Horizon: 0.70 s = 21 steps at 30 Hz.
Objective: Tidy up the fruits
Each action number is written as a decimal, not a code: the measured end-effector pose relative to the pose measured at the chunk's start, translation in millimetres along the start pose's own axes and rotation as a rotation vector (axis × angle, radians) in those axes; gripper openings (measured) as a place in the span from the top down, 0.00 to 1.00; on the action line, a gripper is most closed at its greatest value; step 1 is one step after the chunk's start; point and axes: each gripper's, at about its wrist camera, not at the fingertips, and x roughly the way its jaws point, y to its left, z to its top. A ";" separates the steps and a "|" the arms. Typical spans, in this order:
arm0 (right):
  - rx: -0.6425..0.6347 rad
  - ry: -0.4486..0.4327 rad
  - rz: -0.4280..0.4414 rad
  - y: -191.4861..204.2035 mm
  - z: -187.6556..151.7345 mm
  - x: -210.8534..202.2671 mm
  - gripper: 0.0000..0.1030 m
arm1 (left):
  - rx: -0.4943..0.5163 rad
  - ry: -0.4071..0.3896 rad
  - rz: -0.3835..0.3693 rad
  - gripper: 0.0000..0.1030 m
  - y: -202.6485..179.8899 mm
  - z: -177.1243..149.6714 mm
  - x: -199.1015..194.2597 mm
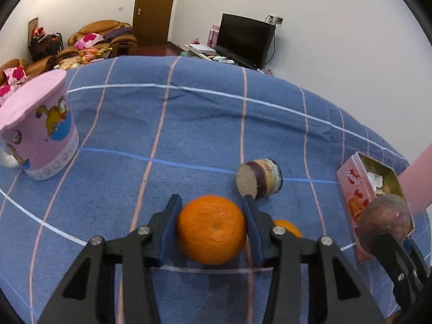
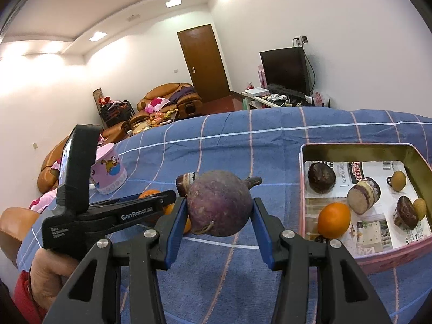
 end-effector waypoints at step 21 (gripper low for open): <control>-0.133 -0.164 -0.137 16.1 -0.6 -25.2 0.52 | 0.044 -0.414 0.291 0.54 -14.5 -23.7 -77.8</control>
